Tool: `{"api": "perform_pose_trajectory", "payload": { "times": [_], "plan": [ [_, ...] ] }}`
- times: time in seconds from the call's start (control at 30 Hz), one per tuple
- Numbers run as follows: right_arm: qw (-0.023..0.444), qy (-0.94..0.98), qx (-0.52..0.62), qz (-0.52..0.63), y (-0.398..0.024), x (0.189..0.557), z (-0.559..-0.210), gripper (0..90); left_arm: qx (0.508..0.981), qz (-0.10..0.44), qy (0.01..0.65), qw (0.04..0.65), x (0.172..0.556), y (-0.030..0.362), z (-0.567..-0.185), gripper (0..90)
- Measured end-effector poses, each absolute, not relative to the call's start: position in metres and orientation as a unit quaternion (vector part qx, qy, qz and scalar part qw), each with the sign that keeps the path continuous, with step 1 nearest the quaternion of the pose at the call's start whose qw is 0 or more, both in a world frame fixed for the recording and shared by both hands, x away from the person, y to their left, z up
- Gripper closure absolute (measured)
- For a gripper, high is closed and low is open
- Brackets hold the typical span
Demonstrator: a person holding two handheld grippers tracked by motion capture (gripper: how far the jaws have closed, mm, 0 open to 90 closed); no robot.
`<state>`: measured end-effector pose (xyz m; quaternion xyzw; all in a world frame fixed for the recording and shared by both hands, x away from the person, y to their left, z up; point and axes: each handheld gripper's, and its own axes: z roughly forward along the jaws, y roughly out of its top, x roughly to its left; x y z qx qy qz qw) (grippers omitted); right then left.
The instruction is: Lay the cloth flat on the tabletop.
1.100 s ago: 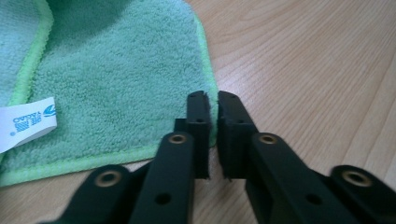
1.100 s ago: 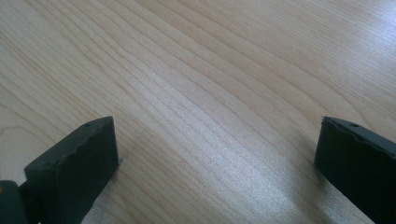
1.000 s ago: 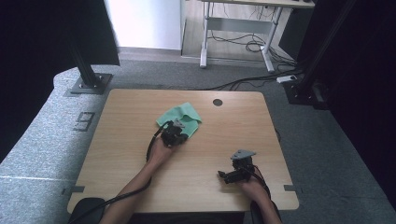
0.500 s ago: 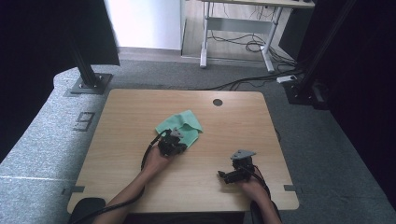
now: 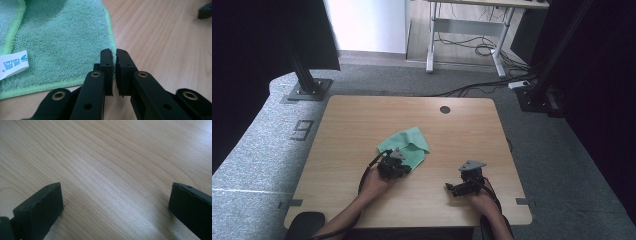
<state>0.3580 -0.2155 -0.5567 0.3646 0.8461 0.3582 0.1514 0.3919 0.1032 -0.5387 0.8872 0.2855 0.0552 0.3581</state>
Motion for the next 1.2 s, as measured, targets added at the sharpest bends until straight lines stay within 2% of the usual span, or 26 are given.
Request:
{"api": "perform_pose_trajectory", "payload": {
  "times": [0.67, 0.9, 1.2],
  "plan": [
    [0.151, 0.846, 0.364, 0.358, -0.216, 0.358, -0.557, 0.0, 0.893, 0.046, 0.266, 0.361, 0.35, 0.106, -0.539, 83.0],
    [0.151, 0.846, 0.364, 0.358, -0.216, 0.358, -0.557, 0.0, 0.894, 0.04, 0.257, 0.365, 0.351, 0.105, -0.533, 77.7],
    [0.152, 0.846, 0.364, 0.358, -0.216, 0.358, -0.557, 0.0, 0.885, 0.07, 0.251, 0.385, 0.364, 0.108, -0.5, 69.2]
  ]
}}
